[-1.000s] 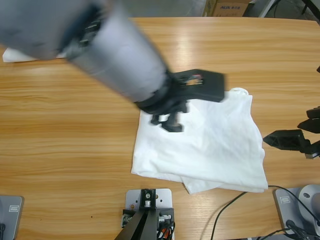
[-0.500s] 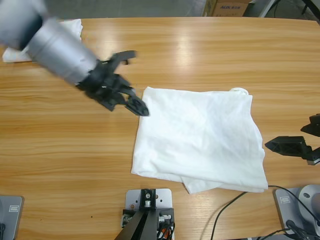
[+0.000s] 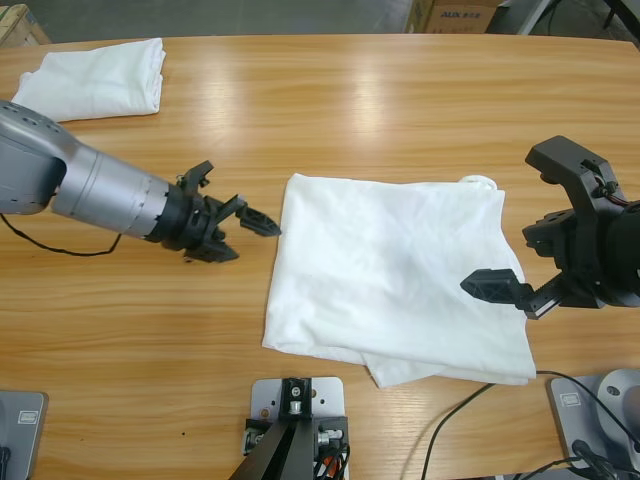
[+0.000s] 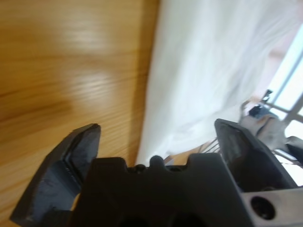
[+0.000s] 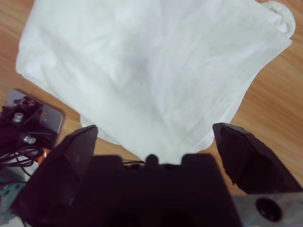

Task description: Fold clothes

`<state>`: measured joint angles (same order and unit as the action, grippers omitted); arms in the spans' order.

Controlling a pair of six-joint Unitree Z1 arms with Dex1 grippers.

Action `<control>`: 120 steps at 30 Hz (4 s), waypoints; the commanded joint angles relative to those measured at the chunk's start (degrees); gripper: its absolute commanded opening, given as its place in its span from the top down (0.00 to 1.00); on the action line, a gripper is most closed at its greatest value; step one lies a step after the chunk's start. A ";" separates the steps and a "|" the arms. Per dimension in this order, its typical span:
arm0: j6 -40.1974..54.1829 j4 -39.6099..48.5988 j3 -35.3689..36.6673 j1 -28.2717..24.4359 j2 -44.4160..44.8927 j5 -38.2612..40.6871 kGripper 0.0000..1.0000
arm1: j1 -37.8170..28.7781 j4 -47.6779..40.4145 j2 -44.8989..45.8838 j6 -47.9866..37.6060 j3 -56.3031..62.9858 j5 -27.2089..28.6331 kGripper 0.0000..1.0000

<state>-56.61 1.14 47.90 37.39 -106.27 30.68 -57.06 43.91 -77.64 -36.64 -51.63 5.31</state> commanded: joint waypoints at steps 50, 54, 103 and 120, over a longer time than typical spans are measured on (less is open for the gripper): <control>8.80 -10.06 -14.19 -3.40 -0.50 -9.77 1.00 | -0.51 -2.92 0.91 -1.07 2.89 -1.71 0.02; 10.98 0.26 -13.64 -7.91 6.14 -9.91 1.00 | -0.51 -3.63 0.81 -1.07 3.28 -1.71 0.02; 24.95 38.81 18.76 9.44 11.77 -18.82 1.00 | -0.51 -13.42 -4.29 -2.21 8.23 -4.10 0.02; 31.30 45.26 9.51 -8.62 23.30 -20.16 1.00 | -0.51 -13.42 -4.26 -2.21 9.23 -4.43 0.02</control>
<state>-26.49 45.00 52.51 25.03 -81.21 10.91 -57.06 31.19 -80.95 -38.24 -44.61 1.83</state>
